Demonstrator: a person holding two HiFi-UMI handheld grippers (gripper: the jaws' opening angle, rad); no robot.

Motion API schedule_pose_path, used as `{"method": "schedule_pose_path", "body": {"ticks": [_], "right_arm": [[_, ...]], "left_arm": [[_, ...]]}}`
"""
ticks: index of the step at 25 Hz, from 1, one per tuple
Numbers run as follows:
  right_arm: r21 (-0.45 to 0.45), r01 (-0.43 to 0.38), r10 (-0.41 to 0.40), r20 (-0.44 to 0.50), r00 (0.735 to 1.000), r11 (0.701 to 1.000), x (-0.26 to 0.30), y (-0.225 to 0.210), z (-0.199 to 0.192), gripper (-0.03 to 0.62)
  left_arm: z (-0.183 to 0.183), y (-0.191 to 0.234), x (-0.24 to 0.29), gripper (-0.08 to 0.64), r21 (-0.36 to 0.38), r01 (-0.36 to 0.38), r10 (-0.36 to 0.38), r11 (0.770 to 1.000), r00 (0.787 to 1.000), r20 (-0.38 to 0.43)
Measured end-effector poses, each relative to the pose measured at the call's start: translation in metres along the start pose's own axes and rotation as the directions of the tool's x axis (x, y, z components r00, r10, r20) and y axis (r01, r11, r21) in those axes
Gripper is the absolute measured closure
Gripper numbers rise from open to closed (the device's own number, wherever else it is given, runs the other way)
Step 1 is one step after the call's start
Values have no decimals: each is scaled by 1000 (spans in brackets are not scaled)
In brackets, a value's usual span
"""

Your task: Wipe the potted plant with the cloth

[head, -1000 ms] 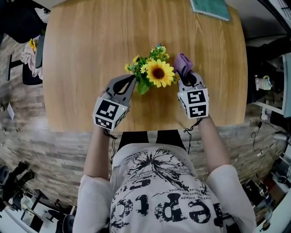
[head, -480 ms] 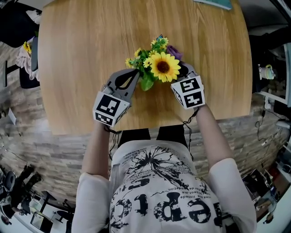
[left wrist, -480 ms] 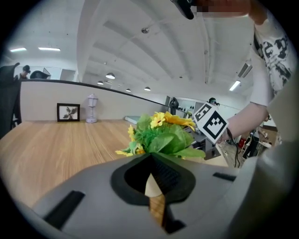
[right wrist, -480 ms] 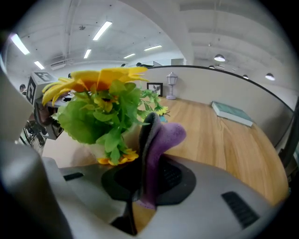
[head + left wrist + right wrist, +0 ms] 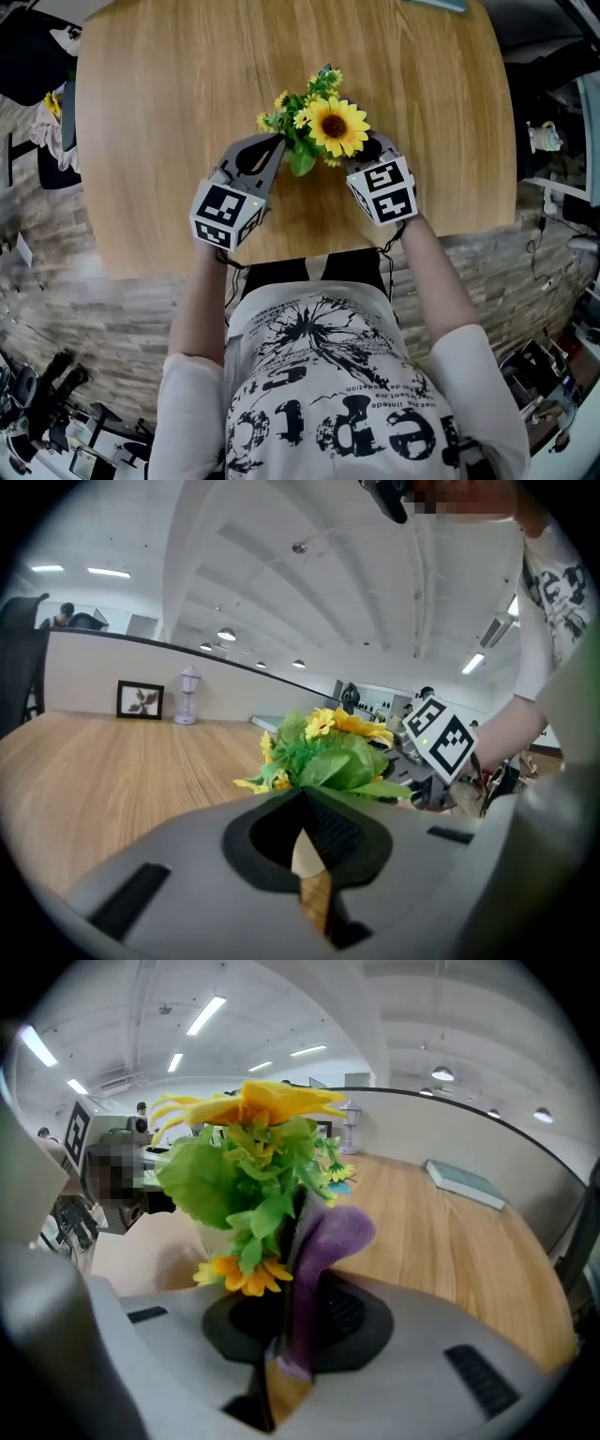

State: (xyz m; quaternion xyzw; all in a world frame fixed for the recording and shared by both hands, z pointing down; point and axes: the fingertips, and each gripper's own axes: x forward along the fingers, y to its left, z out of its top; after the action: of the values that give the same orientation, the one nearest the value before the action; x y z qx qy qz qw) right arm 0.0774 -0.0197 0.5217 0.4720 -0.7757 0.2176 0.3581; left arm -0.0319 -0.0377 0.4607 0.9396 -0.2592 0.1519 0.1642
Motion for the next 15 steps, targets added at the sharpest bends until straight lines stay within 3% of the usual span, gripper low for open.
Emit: {"method": "schedule_pose_path", "body": {"ticks": [7,15], "right_arm": [[40,18,-17,-26,1000,999,-11,12,-9,522],[95,17,-12,-58,998,995,-17,30,-20,520]], "left_arm": [[2,0,-1,557,10,35,-36,999,998,45],[1,1,0,557,38,51,-53,998,998,43]]}}
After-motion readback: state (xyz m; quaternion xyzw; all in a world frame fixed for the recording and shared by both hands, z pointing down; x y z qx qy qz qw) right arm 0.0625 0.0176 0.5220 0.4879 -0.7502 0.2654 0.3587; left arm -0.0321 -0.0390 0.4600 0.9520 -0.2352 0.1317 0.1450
